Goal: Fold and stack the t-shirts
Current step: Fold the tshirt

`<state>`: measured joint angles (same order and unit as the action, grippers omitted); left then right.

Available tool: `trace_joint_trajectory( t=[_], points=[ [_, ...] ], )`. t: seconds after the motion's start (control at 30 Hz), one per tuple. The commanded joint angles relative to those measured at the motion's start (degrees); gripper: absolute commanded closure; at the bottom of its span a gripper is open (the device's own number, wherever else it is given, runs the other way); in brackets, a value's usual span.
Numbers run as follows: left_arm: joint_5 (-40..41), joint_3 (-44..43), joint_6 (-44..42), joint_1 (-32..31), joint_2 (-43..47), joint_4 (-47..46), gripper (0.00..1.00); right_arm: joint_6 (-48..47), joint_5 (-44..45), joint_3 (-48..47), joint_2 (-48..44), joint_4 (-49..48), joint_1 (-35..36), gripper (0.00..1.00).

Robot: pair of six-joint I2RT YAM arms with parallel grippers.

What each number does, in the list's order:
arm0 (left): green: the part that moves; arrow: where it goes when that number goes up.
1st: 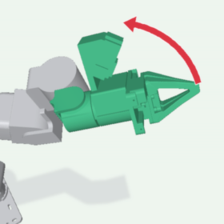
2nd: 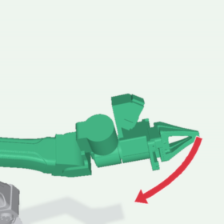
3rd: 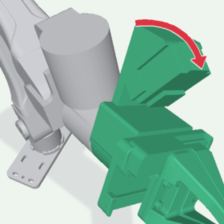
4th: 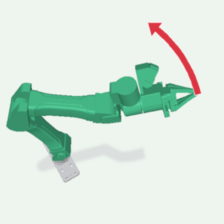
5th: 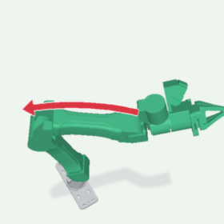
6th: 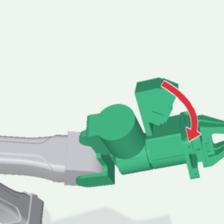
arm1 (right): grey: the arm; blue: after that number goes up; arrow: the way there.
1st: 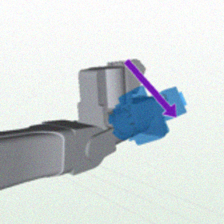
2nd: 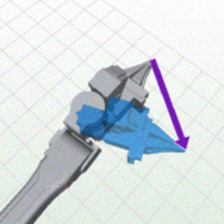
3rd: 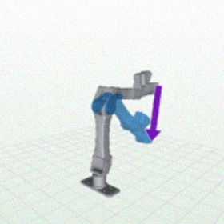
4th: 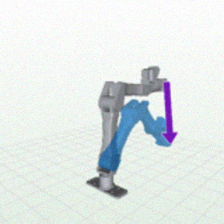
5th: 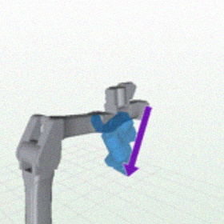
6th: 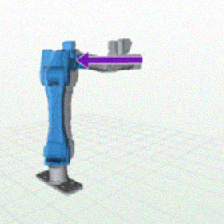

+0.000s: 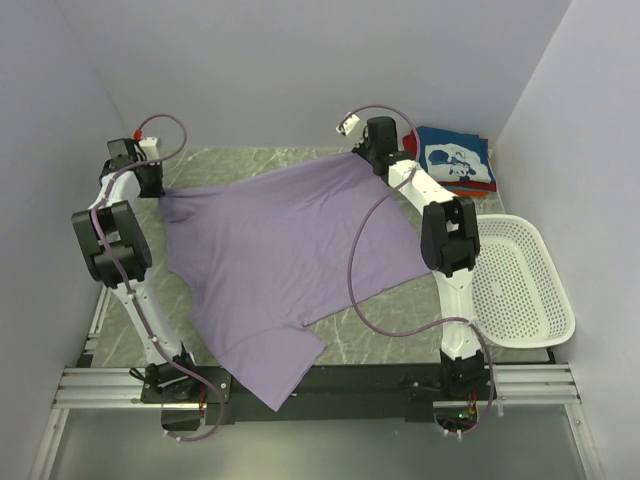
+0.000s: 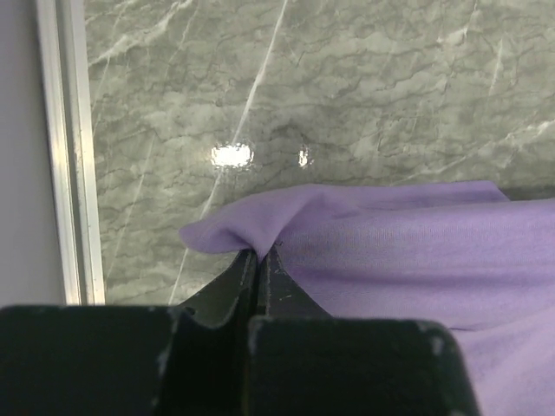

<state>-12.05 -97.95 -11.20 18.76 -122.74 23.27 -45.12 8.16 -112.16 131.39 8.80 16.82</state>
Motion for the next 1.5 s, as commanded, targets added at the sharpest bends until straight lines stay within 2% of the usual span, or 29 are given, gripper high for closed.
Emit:
trace_joint_trajectory(
  t=[0.0,0.17,0.4,0.77,1.03,1.4,1.43,1.47],
  points=[
    [3.0,3.1,-0.3,0.5,4.8,-3.7,1.0,-2.3,2.6,-3.0,-0.2,-2.9,-0.3,1.0],
    [4.2,14.5,0.1,-0.8,14.3,-7.9,1.0,-3.3,2.6,-2.7,0.4,-4.6,-0.3,1.0],
    [6.2,23.9,-0.2,-1.8,25.7,-9.4,1.0,-3.8,1.9,-0.3,-1.0,-6.1,-0.4,1.0],
    [6.1,33.6,-1.5,-3.8,39.0,-2.9,1.0,-5.1,-1.0,9.7,-8.4,-8.3,-1.9,1.0],
    [8.3,43.1,-0.2,-8.6,49.7,3.6,1.0,-6.7,-3.0,15.4,-11.6,-8.3,-2.4,1.0],
    [10.6,50.8,3.0,-17.1,49.4,7.5,0.99,-8.9,-2.5,15.9,-9.8,-7.0,-2.4,1.0],
    [10.2,50.6,3.1,-17.1,49.2,7.7,0.96,-9.5,-2.4,16.3,-9.9,-7.0,-2.4,1.0],
    [9.9,50.4,2.9,-17.0,49.3,7.7,0.86,-9.7,-2.5,16.6,-10.0,-6.9,-2.4,1.0]
  ],
)
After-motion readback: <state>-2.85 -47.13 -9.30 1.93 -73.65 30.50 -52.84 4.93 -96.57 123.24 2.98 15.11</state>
